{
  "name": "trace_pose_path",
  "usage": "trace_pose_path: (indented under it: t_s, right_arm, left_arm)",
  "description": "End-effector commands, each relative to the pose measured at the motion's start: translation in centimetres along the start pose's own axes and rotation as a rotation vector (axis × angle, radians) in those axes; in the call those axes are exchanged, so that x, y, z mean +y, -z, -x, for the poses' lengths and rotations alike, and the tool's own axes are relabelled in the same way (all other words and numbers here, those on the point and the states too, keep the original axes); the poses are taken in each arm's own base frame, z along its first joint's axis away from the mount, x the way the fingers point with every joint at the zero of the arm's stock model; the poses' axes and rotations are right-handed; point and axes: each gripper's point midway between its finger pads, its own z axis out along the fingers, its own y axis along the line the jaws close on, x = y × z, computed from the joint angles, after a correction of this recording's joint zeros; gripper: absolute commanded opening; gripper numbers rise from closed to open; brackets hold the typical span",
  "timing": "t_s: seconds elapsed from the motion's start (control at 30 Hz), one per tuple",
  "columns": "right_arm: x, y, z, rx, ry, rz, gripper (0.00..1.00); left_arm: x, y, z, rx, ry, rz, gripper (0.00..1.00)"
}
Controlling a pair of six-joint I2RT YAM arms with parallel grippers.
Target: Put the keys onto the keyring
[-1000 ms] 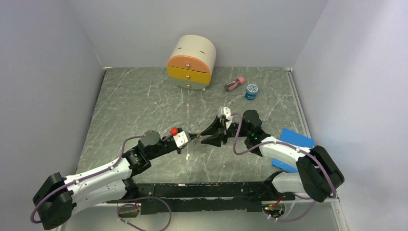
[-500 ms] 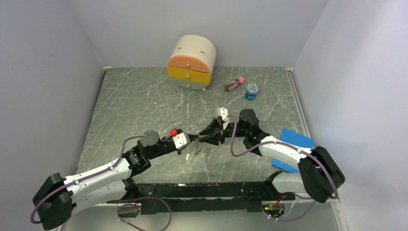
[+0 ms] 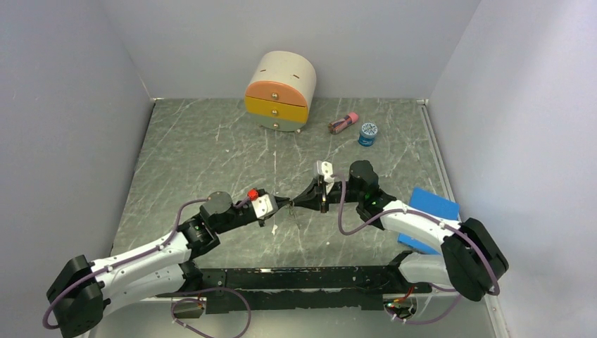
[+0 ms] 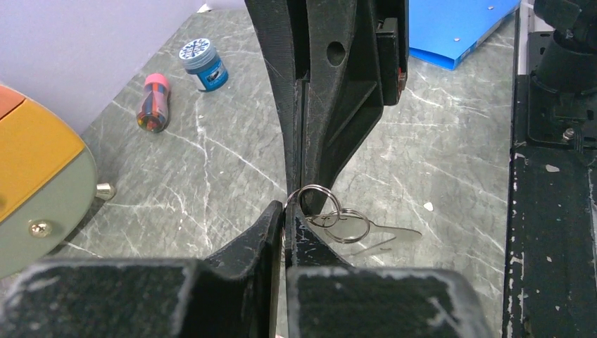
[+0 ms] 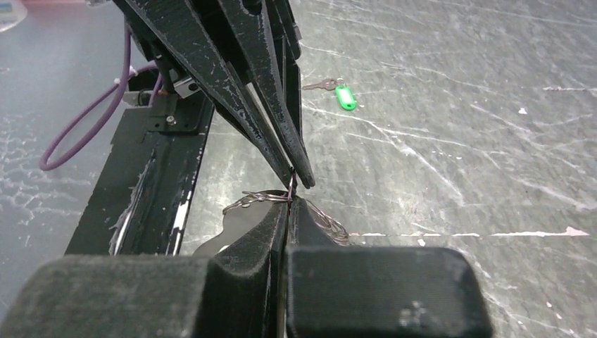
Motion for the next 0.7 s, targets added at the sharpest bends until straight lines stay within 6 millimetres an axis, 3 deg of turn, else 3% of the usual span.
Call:
trace_pose_path:
  t_s: [0.0,0.2,0.67]
  right_arm:
    - [-1.1,0.5,2.0,-0.002,0.149,-0.053,0.0]
    - [-1.2,0.9,2.0,0.048,0.26,-0.084,0.0]
    - [0.0,0.2,1.9,0.115,0.494,-0.072,0.0]
  left_arm:
    - [0.3,0.4,2.3,-0.044,-0.054,-0.005,0.12]
    - [0.7,1.3,1.3,0.04,-0.109,0.004,0.37]
    - [0.3,1.0,1.0,0.132,-0.21,-0.092,0.39]
